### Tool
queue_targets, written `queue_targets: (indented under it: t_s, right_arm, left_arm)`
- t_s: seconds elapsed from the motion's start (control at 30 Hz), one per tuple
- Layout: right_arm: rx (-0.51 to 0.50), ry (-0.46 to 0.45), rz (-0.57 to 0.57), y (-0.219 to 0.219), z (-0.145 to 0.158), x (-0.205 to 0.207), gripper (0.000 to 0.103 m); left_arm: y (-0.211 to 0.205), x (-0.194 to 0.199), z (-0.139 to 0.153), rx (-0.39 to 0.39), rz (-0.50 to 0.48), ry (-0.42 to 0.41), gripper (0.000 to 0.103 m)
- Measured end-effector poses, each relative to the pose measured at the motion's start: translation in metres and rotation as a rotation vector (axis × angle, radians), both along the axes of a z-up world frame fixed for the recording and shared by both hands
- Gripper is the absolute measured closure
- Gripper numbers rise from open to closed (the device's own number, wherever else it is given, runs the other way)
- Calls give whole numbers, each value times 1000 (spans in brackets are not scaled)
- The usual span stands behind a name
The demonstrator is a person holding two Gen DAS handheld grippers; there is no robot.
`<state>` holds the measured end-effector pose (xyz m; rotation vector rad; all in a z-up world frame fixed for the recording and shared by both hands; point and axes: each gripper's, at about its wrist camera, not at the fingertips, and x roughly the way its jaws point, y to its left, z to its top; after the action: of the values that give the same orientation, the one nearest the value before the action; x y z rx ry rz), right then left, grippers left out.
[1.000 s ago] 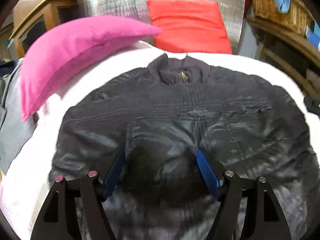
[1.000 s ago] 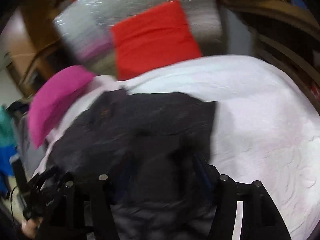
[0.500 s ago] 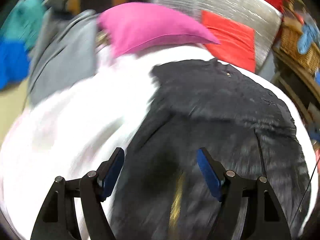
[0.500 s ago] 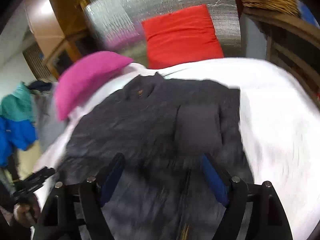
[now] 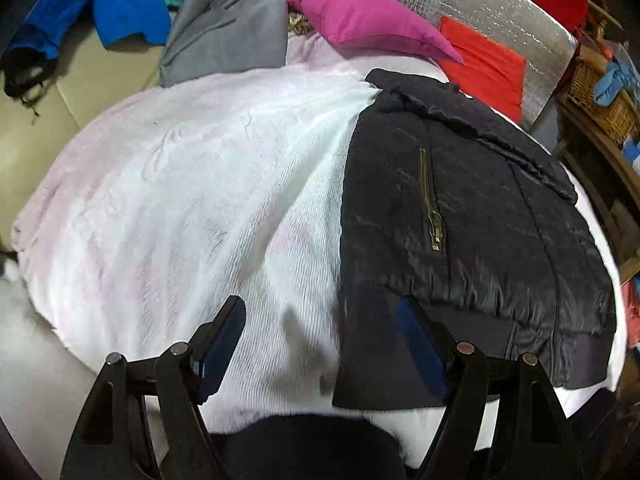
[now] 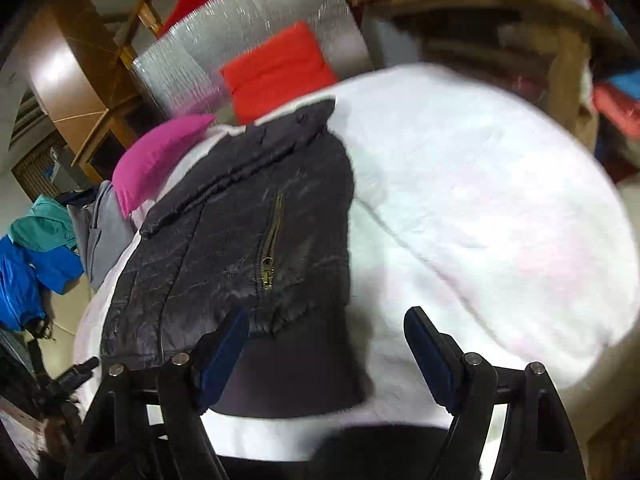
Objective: Fold large clothes
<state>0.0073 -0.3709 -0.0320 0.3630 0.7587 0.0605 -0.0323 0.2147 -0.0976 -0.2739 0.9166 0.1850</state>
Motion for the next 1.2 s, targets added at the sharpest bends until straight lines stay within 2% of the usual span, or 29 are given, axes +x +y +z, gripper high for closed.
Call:
queue_targets:
  t_s: [0.2,0.47,0.7,0.8,1.0,1.2]
  right_arm:
    - [-14,-97,-24,5,11,-25,20]
    - [11,-104,-21,7,0,-29,19]
    - [22,-152,-41,3,-5,-27,19]
    - [42,-147,-39,3,-10,-23,19]
    - [65,-110,-24,6,-20,-14,19]
    - [85,-70,-24,6,-27,-9,19]
  left_arm:
    - [-17,-15,-8,24,-16,15,24]
    - [-6,-28,-12,-21,53,18,24]
    - [-12,-26,-13,30,55,39,24]
    - [-14,-25,-13,45,56,43,24]
    - [-11,-21,-17,22,62,70,24]
    - [-15,-19,-18,70,75,86,24]
